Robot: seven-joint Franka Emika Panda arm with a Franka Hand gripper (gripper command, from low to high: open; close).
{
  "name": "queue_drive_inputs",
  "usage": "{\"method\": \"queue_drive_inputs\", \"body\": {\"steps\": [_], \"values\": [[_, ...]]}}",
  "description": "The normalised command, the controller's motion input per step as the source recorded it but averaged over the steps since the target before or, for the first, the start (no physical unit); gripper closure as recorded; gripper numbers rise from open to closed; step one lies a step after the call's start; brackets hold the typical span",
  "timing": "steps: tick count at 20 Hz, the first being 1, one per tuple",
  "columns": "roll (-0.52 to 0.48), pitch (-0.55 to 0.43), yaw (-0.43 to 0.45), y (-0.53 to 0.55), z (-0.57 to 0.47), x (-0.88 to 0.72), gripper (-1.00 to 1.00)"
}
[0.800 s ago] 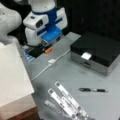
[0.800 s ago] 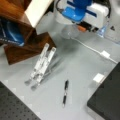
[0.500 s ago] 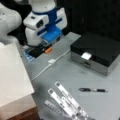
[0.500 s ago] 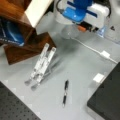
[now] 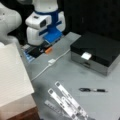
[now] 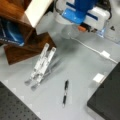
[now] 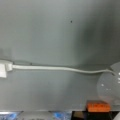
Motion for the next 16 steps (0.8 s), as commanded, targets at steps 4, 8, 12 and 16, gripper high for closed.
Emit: {"method": "queue_drive_inputs", "body": {"steps": [4,8,12,16], "values": [[-0.412,0.299,0.121,-0.06,0.25,0.41,-1.00],[-0.481,0.409,0.078,0.00,0.35,0.41,-1.00],[-0.532,0.469,0.011,0.05,0.30,0.43,-1.00],[-0.539,0.460,-0.044,0.07,0.22,0.46,-1.00]]}}
